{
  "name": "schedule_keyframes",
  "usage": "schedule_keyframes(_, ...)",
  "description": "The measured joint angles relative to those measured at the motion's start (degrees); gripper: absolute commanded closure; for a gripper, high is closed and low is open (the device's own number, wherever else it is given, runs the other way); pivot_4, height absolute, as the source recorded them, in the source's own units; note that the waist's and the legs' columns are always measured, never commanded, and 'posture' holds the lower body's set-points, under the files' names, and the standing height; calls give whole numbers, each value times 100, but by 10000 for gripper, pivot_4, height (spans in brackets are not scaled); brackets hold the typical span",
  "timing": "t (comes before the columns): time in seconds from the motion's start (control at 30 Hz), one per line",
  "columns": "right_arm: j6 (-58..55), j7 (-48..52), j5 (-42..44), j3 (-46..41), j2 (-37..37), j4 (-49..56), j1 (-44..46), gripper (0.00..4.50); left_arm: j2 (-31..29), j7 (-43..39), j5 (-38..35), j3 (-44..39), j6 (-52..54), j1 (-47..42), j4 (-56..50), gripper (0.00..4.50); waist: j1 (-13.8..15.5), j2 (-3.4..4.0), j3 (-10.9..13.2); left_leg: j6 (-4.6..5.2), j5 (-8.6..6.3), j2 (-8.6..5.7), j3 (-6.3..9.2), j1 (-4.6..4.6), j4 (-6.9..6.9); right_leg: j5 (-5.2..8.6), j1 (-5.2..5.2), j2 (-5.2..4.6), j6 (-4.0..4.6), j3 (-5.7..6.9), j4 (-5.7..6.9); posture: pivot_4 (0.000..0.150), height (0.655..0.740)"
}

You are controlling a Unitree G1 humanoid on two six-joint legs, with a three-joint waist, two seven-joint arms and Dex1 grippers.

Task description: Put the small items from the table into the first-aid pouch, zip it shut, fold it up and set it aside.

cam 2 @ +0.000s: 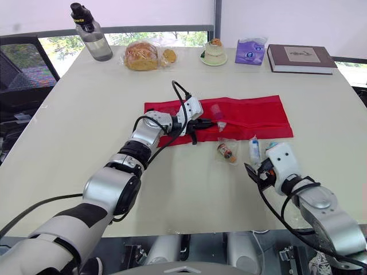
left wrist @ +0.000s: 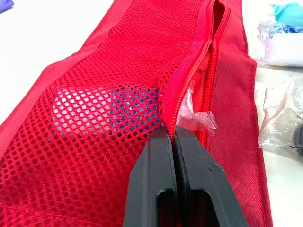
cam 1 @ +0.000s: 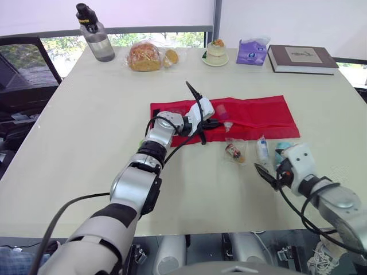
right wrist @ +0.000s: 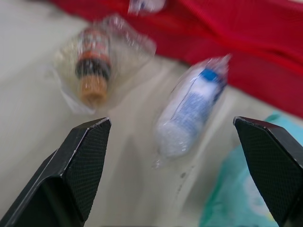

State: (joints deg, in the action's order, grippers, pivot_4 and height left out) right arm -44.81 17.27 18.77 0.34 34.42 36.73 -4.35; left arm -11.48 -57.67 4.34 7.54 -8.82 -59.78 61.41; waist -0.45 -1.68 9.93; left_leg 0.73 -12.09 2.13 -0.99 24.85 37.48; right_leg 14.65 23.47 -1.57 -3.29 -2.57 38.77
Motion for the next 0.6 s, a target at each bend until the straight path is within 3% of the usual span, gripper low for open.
schedule_keyframes(0.07, -6, -38, -123, 69, -57, -130, 91, 8875, -5, 0, 0, 0, 12, 8, -12, 45000, -11, 0, 0, 0, 0, 0, -1, -1, 0, 0, 0, 0, 0, -1, 0, 1500, 7387)
schedule_keyframes(0.2, 35, -30, -374, 147, -53, -186, 114, 29687, -11, -4, 0, 0, 19, 52, -72, 45000, -15, 0, 0, 0, 0, 0, 1, -3, 0, 0, 0, 1, 0, 1, 4, 1500, 7387)
schedule_keyframes(0.33, 113, -31, -520, 176, -124, -214, 113, 42372, -22, -13, 0, 1, 47, 69, -145, 45000, -20, 0, 0, 0, 0, 0, 0, -4, 0, 0, 0, 1, -1, 0, 4, 1500, 7387)
schedule_keyframes(0.6, 226, -68, -708, 320, -471, -164, 270, 43891, -15, -27, -3, 1, 86, 182, -246, 45000, -26, 1, 0, 0, 0, 1, -1, -4, 3, -1, 0, 2, -1, -2, 5, 1500, 7387)
